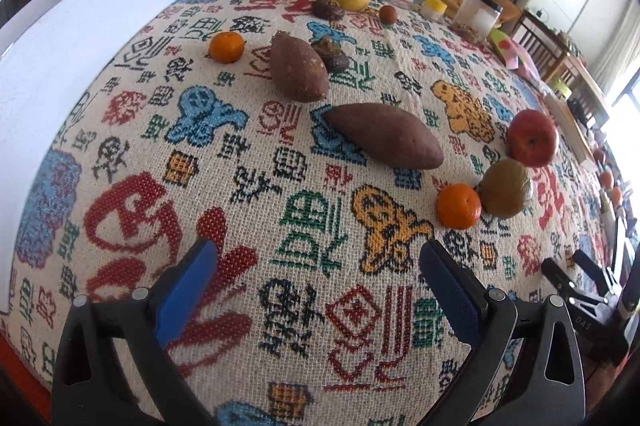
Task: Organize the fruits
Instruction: 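Move the left tool toward the long sweet potato and close on it, then lift the sweet potato with the left tool while the right tool grasps a mandarin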
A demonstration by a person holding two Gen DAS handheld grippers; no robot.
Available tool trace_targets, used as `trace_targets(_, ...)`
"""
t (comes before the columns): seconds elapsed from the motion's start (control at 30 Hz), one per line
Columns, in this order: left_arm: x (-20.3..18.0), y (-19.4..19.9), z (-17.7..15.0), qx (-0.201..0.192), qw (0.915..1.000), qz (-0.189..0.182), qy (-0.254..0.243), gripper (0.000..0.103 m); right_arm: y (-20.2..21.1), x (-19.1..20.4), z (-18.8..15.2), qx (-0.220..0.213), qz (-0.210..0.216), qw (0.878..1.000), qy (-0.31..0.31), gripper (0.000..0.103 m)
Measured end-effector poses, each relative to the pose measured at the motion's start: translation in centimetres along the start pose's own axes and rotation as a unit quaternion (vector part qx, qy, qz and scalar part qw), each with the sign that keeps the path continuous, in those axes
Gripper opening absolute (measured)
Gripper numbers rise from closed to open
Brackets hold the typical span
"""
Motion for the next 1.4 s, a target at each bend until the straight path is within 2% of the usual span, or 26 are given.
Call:
trace_targets(0.07, 0.2, 0.7, 3.3, -0.018, 0.9998, -0.008, 0.003, 0.101, 0.0, 0.1, 0.0, 0.000, 0.000, 1.000, 0.000, 0.103)
trace_targets(0.17, 0.3, 0.0, 8.1, -0.019, 0.9998, -0.006, 0.003, 0.099, 0.0, 0.1, 0.0, 0.000, 0.000, 1.000, 0.001, 0.103)
trace_targets(0.2, 0.6, -0.6, 9.3, -0.013, 0.9999, -0.005, 0.004, 0.093, 0.0, 0.1, 0.0, 0.000, 0.000, 1.000, 0.001, 0.103)
trace_targets(0.23, 0.6, -1.4, 10.3, -0.002, 1.0000, -0.004, 0.005, 0.082, 0.0, 0.1, 0.0, 0.000, 0.000, 1.000, 0.001, 0.103)
trace_targets(0.37, 1.4, -4.4, 11.4, 0.039, 0.9990, -0.002, 0.021, 0.063, 0.0, 0.1, 0.0, 0.000, 0.000, 1.000, 0.001, 0.103)
trace_targets(0.4, 1.5, -4.7, 11.3, 0.042, 0.9990, 0.000, 0.018, 0.046, 0.0, 0.1, 0.0, 0.001, 0.001, 1.000, 0.001, 0.103)
trace_targets(0.43, 1.4, -4.6, 11.2, 0.036, 0.9993, 0.001, 0.010, 0.045, 0.0, 0.1, 0.1, 0.001, 0.001, 1.000, 0.001, 0.103)
trace_targets(0.6, 1.5, -3.2, 8.1, 0.035, 0.9991, 0.005, -0.023, 0.045, 0.0, 0.3, 0.1, 0.002, 0.004, 1.000, 0.002, 0.103)
trace_targets(0.8, 2.6, -0.7, 1.4, 0.072, 0.9956, -0.003, -0.059, 0.045, -0.1, 0.2, 0.1, 0.002, 0.005, 1.000, 0.002, 0.103)
trace_targets(0.93, 3.1, 0.6, -2.3, 0.076, 0.9948, -0.001, -0.068, 0.045, -0.1, 0.2, 0.1, 0.002, 0.005, 1.000, 0.002, 0.103)
trace_targets(1.03, 3.3, 0.7, -3.3, 0.064, 0.9953, 0.011, -0.072, 0.045, -0.1, 0.2, 0.1, 0.002, 0.005, 1.000, 0.002, 0.103)
trace_targets(1.17, 3.4, 0.7, -3.1, 0.052, 0.9967, 0.009, -0.062, 0.048, -0.1, 0.2, 0.1, 0.002, 0.006, 1.000, 0.002, 0.103)
trace_targets(1.3, 3.7, 0.9, -3.2, 0.043, 0.9970, 0.020, -0.061, 0.062, -0.1, 0.2, 0.1, 0.002, 0.006, 1.000, 0.002, 0.103)
trace_targets(1.4, 4.0, 1.0, -3.5, 0.042, 0.9974, 0.019, -0.056, 0.065, -0.1, 0.2, 0.1, 0.003, 0.009, 1.000, 0.001, 0.103)
Point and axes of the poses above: each gripper's, at about its wrist camera, not at the fingertips, and y roughly against the way its jaws point, x to its left, z to its top, the point moved 10 cm from there along -y, roughly the way its jaws point, and after that the axes turned 15 degrees about x, right-handed, at the moved point
